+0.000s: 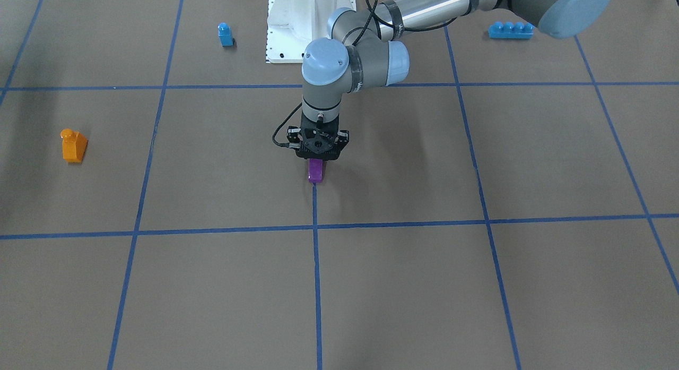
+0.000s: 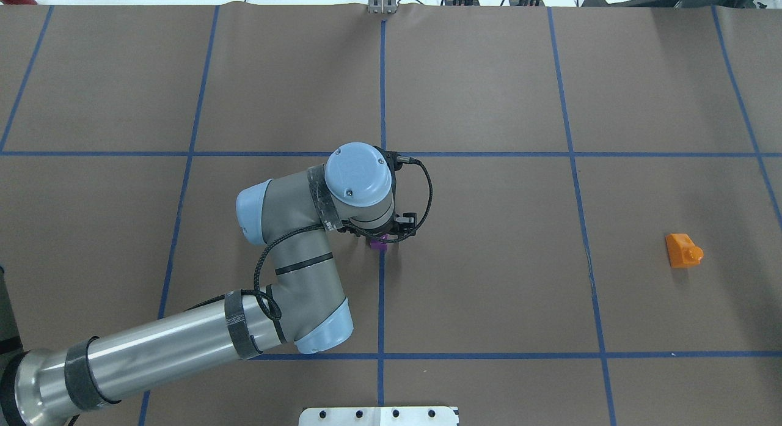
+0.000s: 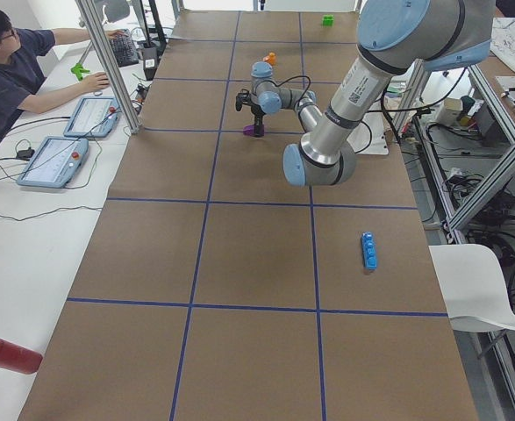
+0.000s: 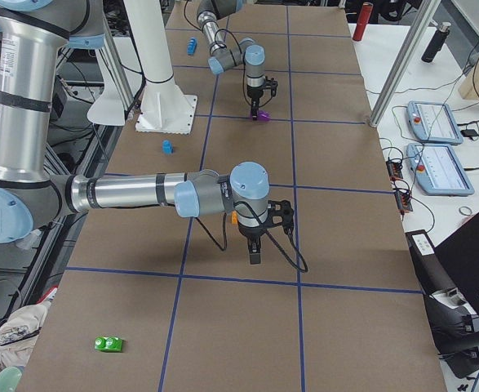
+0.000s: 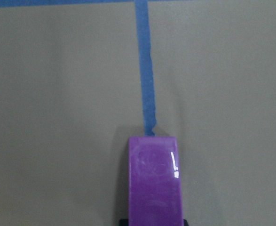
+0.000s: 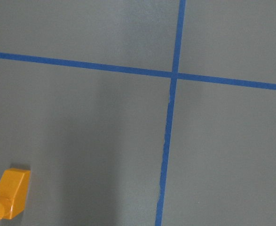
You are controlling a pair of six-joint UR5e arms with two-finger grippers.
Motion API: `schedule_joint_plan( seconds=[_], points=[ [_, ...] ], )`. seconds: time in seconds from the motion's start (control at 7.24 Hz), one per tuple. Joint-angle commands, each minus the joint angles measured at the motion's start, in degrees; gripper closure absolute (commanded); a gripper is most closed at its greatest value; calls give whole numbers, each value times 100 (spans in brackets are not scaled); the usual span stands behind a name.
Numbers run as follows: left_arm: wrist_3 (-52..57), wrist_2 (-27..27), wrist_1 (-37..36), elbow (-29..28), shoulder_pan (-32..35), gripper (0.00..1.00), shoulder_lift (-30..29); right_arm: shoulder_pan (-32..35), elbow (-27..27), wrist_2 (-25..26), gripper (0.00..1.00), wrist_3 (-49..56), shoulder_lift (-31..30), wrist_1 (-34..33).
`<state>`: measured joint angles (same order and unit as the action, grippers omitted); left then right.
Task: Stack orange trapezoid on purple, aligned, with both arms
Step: 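Carry the purple block with the left gripper to the table center, then set the purple block down and open the left gripper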
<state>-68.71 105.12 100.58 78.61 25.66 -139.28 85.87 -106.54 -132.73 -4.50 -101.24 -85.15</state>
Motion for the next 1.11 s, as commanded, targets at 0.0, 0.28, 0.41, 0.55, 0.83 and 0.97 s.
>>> schedule_joint_plan(
  seconds=[0.0,0.28,0.41,0.55,0.83,0.97],
  points=[
    [85,60,-300,196,183,0,6,-18,1,-7,0,36,-1,8],
    [1160,297,-2138,1710,499,1,180,-192,-104,-25,0,-365,-27,245],
    [1654,333,-2949,2702,710,1,617,-472,-304,-25,0,-950,-27,254],
    [2390,516,-3131,3651,1104,1,1404,-901,-594,-16,0,-1722,-27,254],
    [4310,1838,-3124,4126,2558,1,2550,-1649,-605,71,0,-3050,-141,1250],
    [5349,2384,-3124,4127,3254,1,3042,-2035,-597,237,0,-3570,-150,1612]
  ],
)
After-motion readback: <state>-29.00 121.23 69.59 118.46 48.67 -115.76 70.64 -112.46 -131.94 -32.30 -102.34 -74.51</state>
